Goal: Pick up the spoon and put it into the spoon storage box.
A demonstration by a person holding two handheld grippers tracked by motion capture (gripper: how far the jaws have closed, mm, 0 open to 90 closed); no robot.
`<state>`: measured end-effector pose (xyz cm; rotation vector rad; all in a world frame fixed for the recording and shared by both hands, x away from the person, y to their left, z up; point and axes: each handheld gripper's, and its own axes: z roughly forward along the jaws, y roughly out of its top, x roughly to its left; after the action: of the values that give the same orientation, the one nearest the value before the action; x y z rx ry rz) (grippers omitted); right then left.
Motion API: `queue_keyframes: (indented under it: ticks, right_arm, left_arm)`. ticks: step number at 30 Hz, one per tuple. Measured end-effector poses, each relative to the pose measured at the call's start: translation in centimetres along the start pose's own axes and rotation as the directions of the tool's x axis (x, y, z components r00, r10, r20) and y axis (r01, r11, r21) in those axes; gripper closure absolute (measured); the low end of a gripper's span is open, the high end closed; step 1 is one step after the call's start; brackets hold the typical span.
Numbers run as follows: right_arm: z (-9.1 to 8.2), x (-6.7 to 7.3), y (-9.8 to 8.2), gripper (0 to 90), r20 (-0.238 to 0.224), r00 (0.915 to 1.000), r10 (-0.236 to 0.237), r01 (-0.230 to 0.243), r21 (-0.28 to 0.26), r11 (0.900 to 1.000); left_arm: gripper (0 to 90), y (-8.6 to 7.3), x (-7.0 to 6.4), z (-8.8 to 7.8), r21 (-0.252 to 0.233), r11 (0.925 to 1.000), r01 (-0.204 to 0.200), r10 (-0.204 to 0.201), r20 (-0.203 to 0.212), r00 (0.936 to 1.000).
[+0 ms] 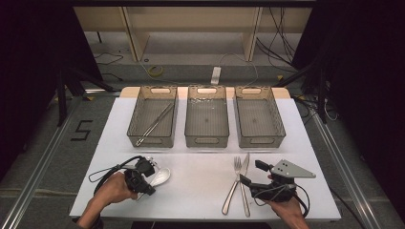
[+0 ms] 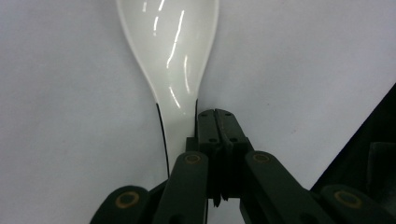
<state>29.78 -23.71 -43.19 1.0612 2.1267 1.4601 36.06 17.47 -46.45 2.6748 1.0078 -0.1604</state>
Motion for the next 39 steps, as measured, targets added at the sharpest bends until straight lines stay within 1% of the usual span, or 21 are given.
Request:
queue_keyframes:
  ticks: [3, 4, 5, 7, 8, 10, 11, 13, 14, 17, 20, 23, 24, 27, 29, 33, 35, 37, 39]
  right_arm:
    - [0.0, 0.0, 0.0, 23.2, 0.001, 1.0000, 0.001, -0.001, 0.001, 1.000]
    - [0.0, 0.0, 0.0, 23.2, 0.001, 1.0000, 0.004, -0.004, 0.001, 1.000]
    - [0.0, 0.0, 0.0, 23.2, 0.001, 1.0000, 0.001, -0.001, 0.001, 1.000]
    - [0.0, 0.0, 0.0, 23.2, 0.000, 1.0000, 0.000, 0.000, 0.000, 1.000]
    - [0.0, 0.0, 0.0, 23.2, 0.001, 1.0000, 0.001, -0.001, 0.001, 1.000]
    - [0.0, 0.0, 0.0, 23.2, 0.000, 1.0000, 0.002, -0.002, 0.003, 1.000]
    - [0.0, 0.0, 0.0, 23.2, 0.001, 1.0000, -0.001, 0.001, 0.000, 1.000]
    - [0.0, -0.1, 0.0, 23.2, 0.002, 1.0000, 0.003, -0.003, -0.002, 1.000]
    - [0.0, -0.1, 0.0, 23.2, 0.003, 1.0000, 0.004, -0.004, 0.000, 1.000]
    - [0.0, 0.0, 0.0, 23.2, 0.001, 1.0000, -0.001, 0.001, 0.000, 1.000]
    - [0.0, 0.0, 0.0, 23.2, 0.002, 1.0000, -0.002, 0.002, 0.001, 1.000]
    - [0.0, 0.0, 0.0, 23.2, 0.002, 1.0000, 0.001, -0.001, 0.001, 1.000]
    - [0.0, 0.0, 0.0, 23.2, 0.001, 1.0000, 0.001, -0.001, 0.002, 1.000]
    - [0.0, 0.0, 0.0, 23.2, 0.001, 1.0000, 0.000, 0.000, 0.001, 1.000]
    - [0.0, 0.0, 0.0, 23.2, 0.002, 1.0000, 0.000, 0.000, 0.001, 1.000]
    - [0.0, 0.0, 0.0, 23.2, 0.003, 1.0000, 0.000, 0.000, 0.000, 1.000]
    - [0.0, 0.0, 0.0, 23.2, 0.003, 1.0000, -0.001, 0.001, 0.000, 1.000]
    - [-0.1, 0.1, 0.0, 23.2, 0.002, 1.0000, 0.002, -0.002, 0.001, 1.000]
    - [-0.1, 0.0, 0.0, 23.2, 0.002, 1.0000, 0.001, -0.001, 0.001, 1.000]
  left_arm:
    - [88.7, 0.0, 0.0, -0.1, -0.004, 1.0000, -0.005, 0.005, -0.012, 0.9999]
    - [88.7, 0.1, -0.1, -0.2, -0.012, 0.9999, -0.009, 0.009, -0.008, 0.9999]
    - [88.6, 0.1, -0.2, -0.5, -0.025, 0.9995, -0.018, 0.018, -0.004, 0.9998]
    - [88.1, 0.3, -0.4, -1.3, -0.074, 0.9971, -0.019, 0.020, 0.010, 0.9997]
    - [85.2, 0.3, -0.4, -1.7, -0.090, 0.9957, -0.022, 0.023, 0.014, 0.9996]
    - [77.5, 0.3, -0.3, -2.5, -0.142, 0.9899, -0.003, 0.002, -0.010, 0.9999]
    - [73.3, 0.3, -0.2, -2.8, -0.150, 0.9886, -0.001, -0.001, -0.019, 0.9998]
    - [60.8, 0.3, 0.0, -3.0, -0.158, 0.9870, 0.028, -0.036, -0.050, 0.9981]
    - [56.1, 0.3, 0.1, -2.9, -0.149, 0.9882, 0.035, -0.044, -0.057, 0.9974]
    - [46.2, 0.2, 0.4, -2.3, -0.121, 0.9912, 0.055, -0.064, -0.075, 0.9951]
    - [42.3, 0.1, 0.5, -1.9, -0.100, 0.9922, 0.074, -0.082, -0.082, 0.9932]
    - [40.1, 0.1, 0.6, -1.7, -0.085, 0.9932, 0.080, -0.088, -0.097, 0.9914]
    - [39.5, 0.1, 0.6, -1.5, -0.081, 0.9927, 0.089, -0.097, -0.098, 0.9905]
    - [39.2, 0.0, 0.6, -1.0, -0.057, 0.9948, 0.085, -0.090, -0.098, 0.9911]
    - [43.0, 0.0, 0.6, -0.8, -0.046, 0.9958, 0.079, -0.083, -0.102, 0.9913]
    - [48.7, 0.0, 0.5, -0.7, -0.050, 0.9959, 0.075, -0.080, -0.094, 0.9924]
    - [51.0, 0.0, 0.5, -0.6, -0.039, 0.9966, 0.073, -0.076, -0.096, 0.9924]
    - [53.2, 0.0, 0.5, -0.4, -0.026, 0.9972, 0.070, -0.073, -0.112, 0.9911]
    - [56.5, -0.1, 0.5, -0.4, -0.027, 0.9975, 0.065, -0.068, -0.118, 0.9907]
